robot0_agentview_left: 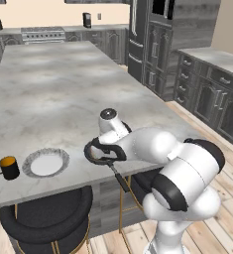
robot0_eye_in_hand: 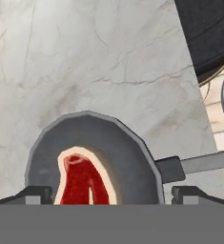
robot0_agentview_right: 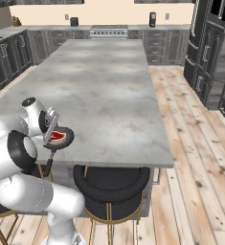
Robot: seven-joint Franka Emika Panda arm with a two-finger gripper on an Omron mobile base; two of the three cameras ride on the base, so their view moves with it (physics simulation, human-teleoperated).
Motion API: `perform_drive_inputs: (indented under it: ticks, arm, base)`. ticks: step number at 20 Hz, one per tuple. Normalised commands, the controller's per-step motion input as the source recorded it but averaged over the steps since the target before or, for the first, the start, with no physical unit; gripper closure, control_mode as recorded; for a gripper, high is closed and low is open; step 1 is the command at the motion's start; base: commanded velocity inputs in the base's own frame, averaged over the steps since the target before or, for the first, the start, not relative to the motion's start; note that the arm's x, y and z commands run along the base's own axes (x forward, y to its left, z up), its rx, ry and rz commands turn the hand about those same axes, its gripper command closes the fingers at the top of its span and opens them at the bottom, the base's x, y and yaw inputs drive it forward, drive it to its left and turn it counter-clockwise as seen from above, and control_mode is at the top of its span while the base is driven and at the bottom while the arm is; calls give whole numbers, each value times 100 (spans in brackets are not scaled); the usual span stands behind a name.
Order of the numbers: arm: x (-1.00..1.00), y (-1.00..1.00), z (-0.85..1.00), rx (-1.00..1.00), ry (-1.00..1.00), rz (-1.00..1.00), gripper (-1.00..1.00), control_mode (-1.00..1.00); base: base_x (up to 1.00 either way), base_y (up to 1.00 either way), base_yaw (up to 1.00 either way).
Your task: Pick up the pan with the steak in it and place it on the dining table. Then place the steak on the plate.
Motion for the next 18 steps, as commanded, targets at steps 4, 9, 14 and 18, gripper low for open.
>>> perform_drive_inputs:
  ticks: [4, 9, 14, 18]
  arm:
    - [5, 0, -1, -2, 4, 0, -100, -100]
    - [10, -6, -12, 2, 3, 0, -100, -100]
    - [19, -7, -18, 3, 6, 0, -100, -100]
    - [2, -1, -4, 0, 1, 0, -100, -100]
  base:
    - [0, 0, 0]
    - [0, 0, 0]
    - [0, 0, 0]
    - [0, 0, 0]
